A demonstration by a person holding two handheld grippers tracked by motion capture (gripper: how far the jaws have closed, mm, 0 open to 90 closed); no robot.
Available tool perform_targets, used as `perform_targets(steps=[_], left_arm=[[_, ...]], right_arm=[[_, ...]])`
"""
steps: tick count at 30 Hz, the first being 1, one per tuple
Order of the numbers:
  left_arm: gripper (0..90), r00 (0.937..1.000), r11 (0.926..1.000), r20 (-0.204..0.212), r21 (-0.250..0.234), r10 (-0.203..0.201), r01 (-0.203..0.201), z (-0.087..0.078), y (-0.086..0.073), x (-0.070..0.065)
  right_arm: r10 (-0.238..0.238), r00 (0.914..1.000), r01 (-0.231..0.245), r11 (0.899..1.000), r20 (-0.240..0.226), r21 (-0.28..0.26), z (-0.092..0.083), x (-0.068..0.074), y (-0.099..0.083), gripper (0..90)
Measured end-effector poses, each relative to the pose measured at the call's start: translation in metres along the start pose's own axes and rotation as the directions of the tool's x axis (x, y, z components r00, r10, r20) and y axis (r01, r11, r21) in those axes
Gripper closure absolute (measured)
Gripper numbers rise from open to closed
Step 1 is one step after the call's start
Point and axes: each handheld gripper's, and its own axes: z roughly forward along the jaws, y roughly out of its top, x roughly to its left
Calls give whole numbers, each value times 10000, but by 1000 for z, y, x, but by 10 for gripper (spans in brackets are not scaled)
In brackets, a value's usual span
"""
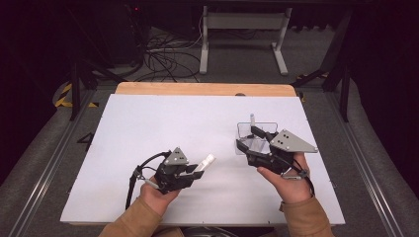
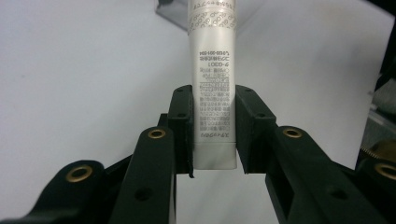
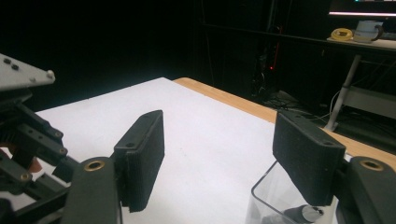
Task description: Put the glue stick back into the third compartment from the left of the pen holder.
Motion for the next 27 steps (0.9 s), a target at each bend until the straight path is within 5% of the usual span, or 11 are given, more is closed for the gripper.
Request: perform_targets(steps=[6, 13, 18, 23, 27], left_arm=[[711, 9979, 9778, 278, -2029, 592, -524, -9, -9, 6], [711, 9923, 9470, 777, -3143, 959, -669, -10, -15, 12], [711, 9819, 9126, 844, -3896, 1695, -1240, -12, -18, 12], [711, 9851, 9162, 845, -3863, 1499, -1063, -13, -17, 12], [711, 9847, 9103, 652, -3952, 1614, -1230, -13, -18, 11]], right_arm=[[51, 9997, -50, 10000, -228, 15, 4, 2, -2, 344], [25, 9988, -25, 10000, -499, -4, 7, 6, -4, 344], [24, 9978, -18, 10000, -669, 81, 10, 9, -5, 343], [3, 9970, 4, 10000, -770, 85, 11, 11, -5, 344], [64, 9953, -57, 10000, -965, 73, 13, 13, -6, 344]])
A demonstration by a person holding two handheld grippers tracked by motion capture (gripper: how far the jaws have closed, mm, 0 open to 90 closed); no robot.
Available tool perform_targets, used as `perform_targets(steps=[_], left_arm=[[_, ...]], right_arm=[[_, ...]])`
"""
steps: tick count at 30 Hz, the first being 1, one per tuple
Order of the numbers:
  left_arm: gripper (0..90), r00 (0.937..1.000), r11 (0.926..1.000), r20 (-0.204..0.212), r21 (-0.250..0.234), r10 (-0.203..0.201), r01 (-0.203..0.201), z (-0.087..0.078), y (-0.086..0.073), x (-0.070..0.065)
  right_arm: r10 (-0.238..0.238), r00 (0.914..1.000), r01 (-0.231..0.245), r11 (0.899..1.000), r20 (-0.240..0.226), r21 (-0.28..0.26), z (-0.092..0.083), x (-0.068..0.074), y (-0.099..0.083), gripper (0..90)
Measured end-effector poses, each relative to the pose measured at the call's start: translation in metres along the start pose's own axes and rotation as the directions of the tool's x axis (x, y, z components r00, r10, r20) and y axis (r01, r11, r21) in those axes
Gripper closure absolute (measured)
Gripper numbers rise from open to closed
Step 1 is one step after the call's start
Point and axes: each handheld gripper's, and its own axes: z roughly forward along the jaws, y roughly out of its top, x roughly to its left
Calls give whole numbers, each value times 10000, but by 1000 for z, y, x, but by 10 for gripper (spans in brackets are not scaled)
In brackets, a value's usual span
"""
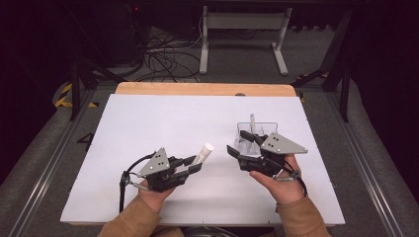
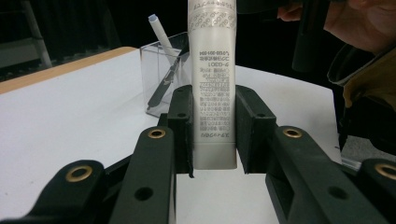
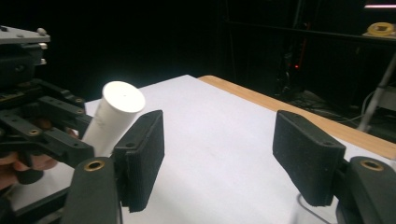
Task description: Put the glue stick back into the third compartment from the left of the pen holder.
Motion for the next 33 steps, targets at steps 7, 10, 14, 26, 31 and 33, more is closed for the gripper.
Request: perform_targets(steps=[7, 10, 14, 26, 31, 33], left_arm=[[711, 9998, 9998, -92, -25, 187, -188, 1, -2, -1], [710, 9997, 9998, -128, -62, 197, -198, 2, -2, -1], [710, 9994, 9996, -196, -16, 285, -285, 3, -3, -1], [710, 9984, 9985, -185, -50, 543, -544, 7, -5, -5], [709, 9973, 9974, -132, -85, 720, -721, 9, -5, -7], [710, 9974, 9973, -88, -111, 720, -721, 9, -6, -8]], right_arm=[[158, 9983, -156, 9999, -570, 46, 9, 11, -1, 344], [299, 9957, -292, 9995, -880, 96, 14, 17, -2, 343], [438, 9909, -431, 9990, -1270, 83, 20, 26, -2, 343], [791, 9834, -756, 9968, -1630, 276, 36, 41, -8, 347], [1049, 9779, -1008, 9944, -1808, 322, 40, 45, -11, 409], [1112, 9766, -1064, 9937, -1841, 360, 40, 46, -11, 442]])
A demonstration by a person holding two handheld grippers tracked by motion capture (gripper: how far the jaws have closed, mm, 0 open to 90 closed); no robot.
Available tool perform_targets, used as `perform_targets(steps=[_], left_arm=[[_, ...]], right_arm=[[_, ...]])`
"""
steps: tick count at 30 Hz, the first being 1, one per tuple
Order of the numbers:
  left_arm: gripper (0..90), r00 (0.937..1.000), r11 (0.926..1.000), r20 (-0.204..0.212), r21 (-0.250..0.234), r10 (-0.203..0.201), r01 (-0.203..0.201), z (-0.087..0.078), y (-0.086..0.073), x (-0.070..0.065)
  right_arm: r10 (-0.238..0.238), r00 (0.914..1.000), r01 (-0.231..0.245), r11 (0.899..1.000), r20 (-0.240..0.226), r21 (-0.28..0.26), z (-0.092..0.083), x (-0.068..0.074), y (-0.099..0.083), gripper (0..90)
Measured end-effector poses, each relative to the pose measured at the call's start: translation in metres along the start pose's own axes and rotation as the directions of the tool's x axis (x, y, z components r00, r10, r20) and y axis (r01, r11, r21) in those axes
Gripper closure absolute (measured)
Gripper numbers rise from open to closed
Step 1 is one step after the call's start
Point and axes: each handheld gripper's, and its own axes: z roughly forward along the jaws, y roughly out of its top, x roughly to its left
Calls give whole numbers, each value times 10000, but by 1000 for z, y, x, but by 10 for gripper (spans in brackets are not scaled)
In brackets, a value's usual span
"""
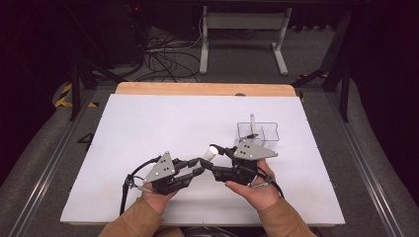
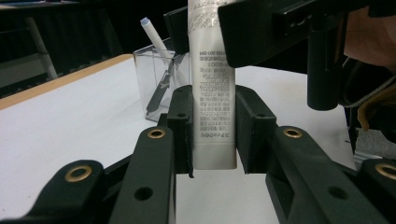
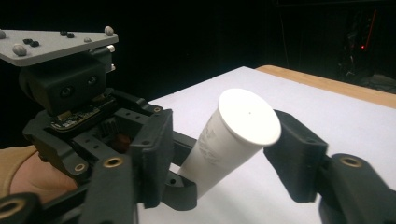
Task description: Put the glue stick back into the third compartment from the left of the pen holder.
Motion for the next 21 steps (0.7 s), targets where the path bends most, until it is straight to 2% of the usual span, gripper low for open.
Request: perform_targets(steps=[5, 8, 21], left_arm=[[709, 10000, 10000, -4, -6, 25, -25, 0, 0, 0], [709, 10000, 10000, -32, 17, 71, -71, 0, 0, -1], [710, 9998, 9997, -139, 212, 107, -104, 2, 2, -3]], right_arm=[[102, 9999, -102, 9999, 81, 59, 0, -1, 0, 523], [245, 9997, -245, 9997, 92, 71, -1, -2, 0, 543], [337, 9992, -335, 9994, -196, 120, -2, -1, 2, 626]])
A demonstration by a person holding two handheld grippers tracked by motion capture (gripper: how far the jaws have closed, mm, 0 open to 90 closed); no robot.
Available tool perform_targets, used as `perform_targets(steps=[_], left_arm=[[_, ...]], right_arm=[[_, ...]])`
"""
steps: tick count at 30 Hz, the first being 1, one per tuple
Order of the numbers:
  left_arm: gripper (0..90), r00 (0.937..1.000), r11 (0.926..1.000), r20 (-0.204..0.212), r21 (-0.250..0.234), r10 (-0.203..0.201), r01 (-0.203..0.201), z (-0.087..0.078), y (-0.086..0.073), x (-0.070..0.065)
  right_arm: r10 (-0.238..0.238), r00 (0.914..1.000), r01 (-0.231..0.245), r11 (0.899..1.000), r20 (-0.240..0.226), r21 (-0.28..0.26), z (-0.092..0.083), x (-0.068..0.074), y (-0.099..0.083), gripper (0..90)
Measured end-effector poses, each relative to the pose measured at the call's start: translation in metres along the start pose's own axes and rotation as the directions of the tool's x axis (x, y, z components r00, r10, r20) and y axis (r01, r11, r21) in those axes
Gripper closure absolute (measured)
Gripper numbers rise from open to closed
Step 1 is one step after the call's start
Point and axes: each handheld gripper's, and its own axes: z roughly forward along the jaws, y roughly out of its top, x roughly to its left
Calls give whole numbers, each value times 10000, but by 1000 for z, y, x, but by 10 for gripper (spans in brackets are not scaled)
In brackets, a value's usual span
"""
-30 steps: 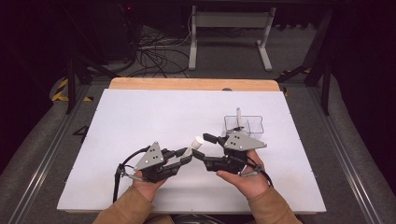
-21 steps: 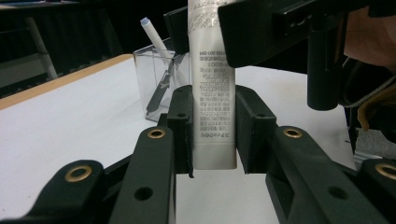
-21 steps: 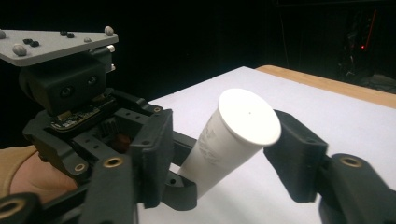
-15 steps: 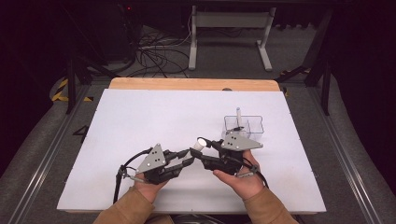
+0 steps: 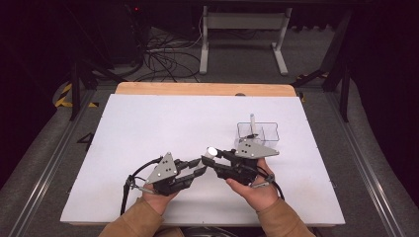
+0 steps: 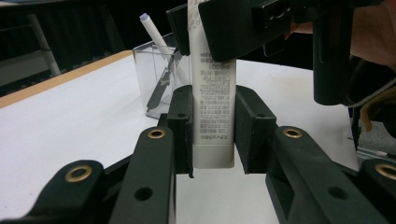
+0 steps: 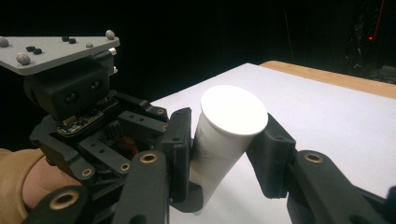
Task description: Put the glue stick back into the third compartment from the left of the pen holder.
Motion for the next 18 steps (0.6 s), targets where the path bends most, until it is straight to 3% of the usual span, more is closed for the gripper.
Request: perform_targets(steps=[9, 13, 15, 18], left_arm=[[698, 10000, 10000, -35, -4, 89, -89, 0, 0, 0], [554, 9997, 9997, -131, -139, -204, 202, -1, 0, 1], [489, 9996, 9998, -246, -154, -131, 127, -2, 0, 3], [407, 9986, 9989, -272, -93, -464, 462, -5, 1, 6]], right_arm=[[253, 9993, -257, 9996, -286, -113, -1, 1, 1, 668], [282, 9995, -286, 9993, -163, -234, -3, 0, 2, 669], [228, 9997, -231, 9992, -85, -314, -6, -1, 3, 669], [152, 9999, -151, 9990, 31, -419, -9, -2, 6, 669]])
